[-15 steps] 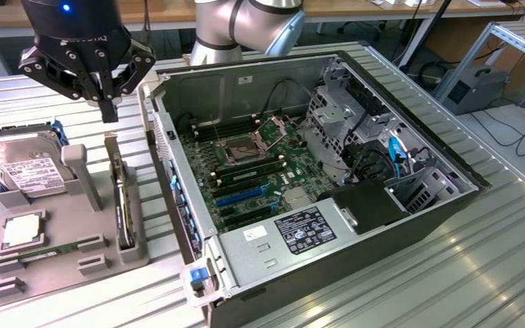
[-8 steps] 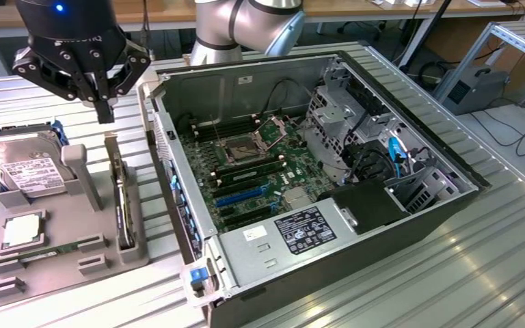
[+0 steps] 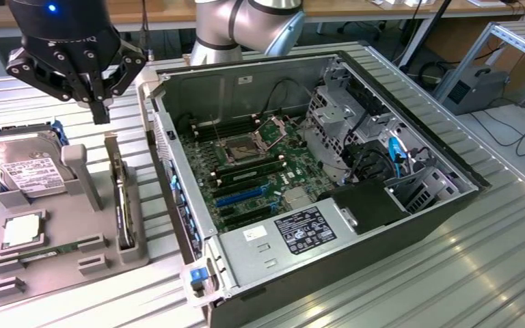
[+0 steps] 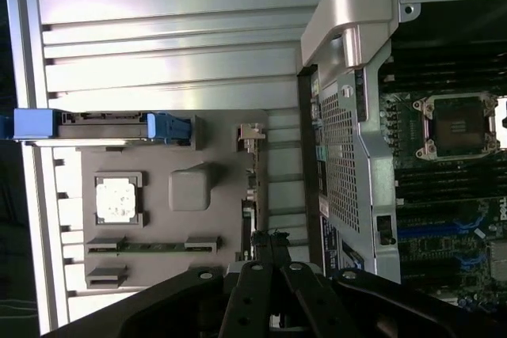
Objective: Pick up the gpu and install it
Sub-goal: 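Reach for the gpu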
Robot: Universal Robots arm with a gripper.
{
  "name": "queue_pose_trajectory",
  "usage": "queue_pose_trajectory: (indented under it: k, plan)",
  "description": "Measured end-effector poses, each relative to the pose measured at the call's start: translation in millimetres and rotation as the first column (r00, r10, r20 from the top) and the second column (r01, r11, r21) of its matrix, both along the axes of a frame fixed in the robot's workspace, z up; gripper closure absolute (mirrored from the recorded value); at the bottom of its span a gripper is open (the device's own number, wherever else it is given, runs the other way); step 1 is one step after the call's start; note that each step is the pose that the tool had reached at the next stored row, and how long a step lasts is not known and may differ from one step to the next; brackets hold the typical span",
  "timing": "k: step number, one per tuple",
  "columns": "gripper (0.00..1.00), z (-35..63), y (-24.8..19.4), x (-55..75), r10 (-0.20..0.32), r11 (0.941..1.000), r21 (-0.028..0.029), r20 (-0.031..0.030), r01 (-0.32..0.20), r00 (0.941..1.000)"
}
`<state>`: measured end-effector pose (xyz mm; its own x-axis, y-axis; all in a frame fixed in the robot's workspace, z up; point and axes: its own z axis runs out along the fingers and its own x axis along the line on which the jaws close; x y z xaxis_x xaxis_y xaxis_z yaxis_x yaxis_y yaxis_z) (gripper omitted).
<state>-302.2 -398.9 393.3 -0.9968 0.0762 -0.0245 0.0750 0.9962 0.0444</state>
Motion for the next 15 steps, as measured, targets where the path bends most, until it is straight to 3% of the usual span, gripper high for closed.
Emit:
queue_pose_trajectory:
  k: [15]
  plan:
    - [0.89, 0.0, 0.0, -10.9, 0.000, 1.0000, 0.0000, 0.0000, 0.000, 1.0000]
